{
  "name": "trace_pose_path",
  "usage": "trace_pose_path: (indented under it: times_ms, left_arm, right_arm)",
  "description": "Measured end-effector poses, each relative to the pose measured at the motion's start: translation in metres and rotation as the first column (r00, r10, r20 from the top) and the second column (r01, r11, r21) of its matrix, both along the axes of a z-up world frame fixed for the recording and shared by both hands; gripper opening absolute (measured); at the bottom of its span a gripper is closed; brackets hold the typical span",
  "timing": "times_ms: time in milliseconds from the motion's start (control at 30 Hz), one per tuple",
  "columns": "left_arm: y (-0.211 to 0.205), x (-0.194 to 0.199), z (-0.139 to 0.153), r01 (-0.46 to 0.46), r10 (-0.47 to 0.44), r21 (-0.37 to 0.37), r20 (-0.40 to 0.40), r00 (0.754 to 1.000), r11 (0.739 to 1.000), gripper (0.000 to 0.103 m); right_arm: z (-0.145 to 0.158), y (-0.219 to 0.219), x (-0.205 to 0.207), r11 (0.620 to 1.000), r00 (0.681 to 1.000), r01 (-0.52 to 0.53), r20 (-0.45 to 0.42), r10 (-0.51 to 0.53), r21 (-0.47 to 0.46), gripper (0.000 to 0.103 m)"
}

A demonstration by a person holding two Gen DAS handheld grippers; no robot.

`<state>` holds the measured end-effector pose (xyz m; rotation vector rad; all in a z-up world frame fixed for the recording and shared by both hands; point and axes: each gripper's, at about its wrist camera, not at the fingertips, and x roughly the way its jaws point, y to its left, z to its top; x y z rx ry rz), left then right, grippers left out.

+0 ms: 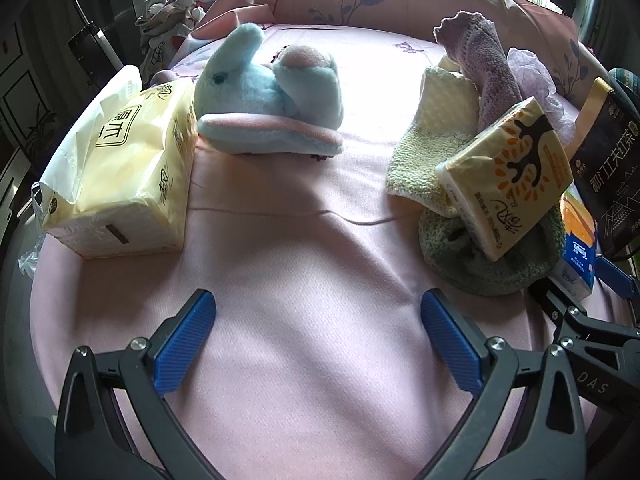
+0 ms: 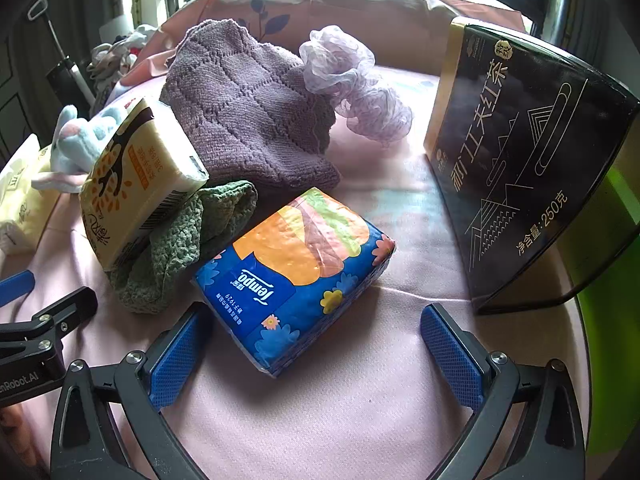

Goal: Organize soft objects
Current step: 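Move the right tool toward the yellow-and-orange tissue pack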

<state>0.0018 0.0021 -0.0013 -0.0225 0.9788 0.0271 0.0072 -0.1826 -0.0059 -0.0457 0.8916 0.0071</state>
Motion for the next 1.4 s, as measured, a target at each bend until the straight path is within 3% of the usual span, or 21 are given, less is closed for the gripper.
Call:
trace_pose_path:
  times_ms: [100,233,533,633,767,1067,1167,1300,1400]
  left_arm:
    - [0.004,-0.007,0.006,-0.013,0.013,-0.065,0.013,1.000,0.998,0.102]
    - [0.009,-0.023,0.021,-0.005,0.021,-0.175,0.090,0.996,0.985,0.101]
    - [0.013,-0.029,0.043,-0.030,0.075,-0.220,0.202,0.976,0.975,0.099]
    - [0.016,-0.026,0.046,-0.029,0.073,-0.202,0.217,0.973,0.979,0.098]
    - [0.011,-0.028,0.051,-0.016,0.047,-0.127,0.241,0.969,0.992,0.098]
    - [0.005,-0.030,0.055,-0.004,0.032,-0.112,0.252,0.967,0.994,0.098]
    - [0.005,-0.030,0.055,-0.005,0.034,-0.113,0.253,0.967,0.994,0.098]
    - [0.009,-0.030,0.056,-0.008,0.041,-0.133,0.251,0.967,0.991,0.097]
    - [0.010,-0.031,0.057,-0.001,0.039,-0.154,0.250,0.968,0.988,0.095]
  right_arm:
    - [0.000,0.001,0.001,1.000,1.000,0.000,-0.001,0.000,-0.001,0.103]
    - [0.000,0.000,-0.001,1.000,1.000,0.000,0.002,0.000,-0.003,0.103]
    - [0.000,0.001,0.001,1.000,0.999,0.013,-0.043,-0.013,0.007,0.103]
    - [0.007,-0.002,0.002,0.999,0.998,0.047,-0.046,-0.046,0.025,0.103]
    - [0.029,-0.006,-0.010,0.997,0.999,0.011,0.034,-0.014,0.073,0.103]
    - [0.065,-0.011,-0.031,0.995,0.978,-0.003,0.209,-0.019,0.104,0.103]
    - [0.069,-0.008,-0.033,0.994,0.975,-0.010,0.224,-0.015,0.112,0.103]
    - [0.063,-0.003,-0.035,0.997,0.978,-0.030,0.210,0.014,0.072,0.090]
    - [0.065,0.001,-0.037,0.996,0.975,-0.042,0.222,0.024,0.076,0.090]
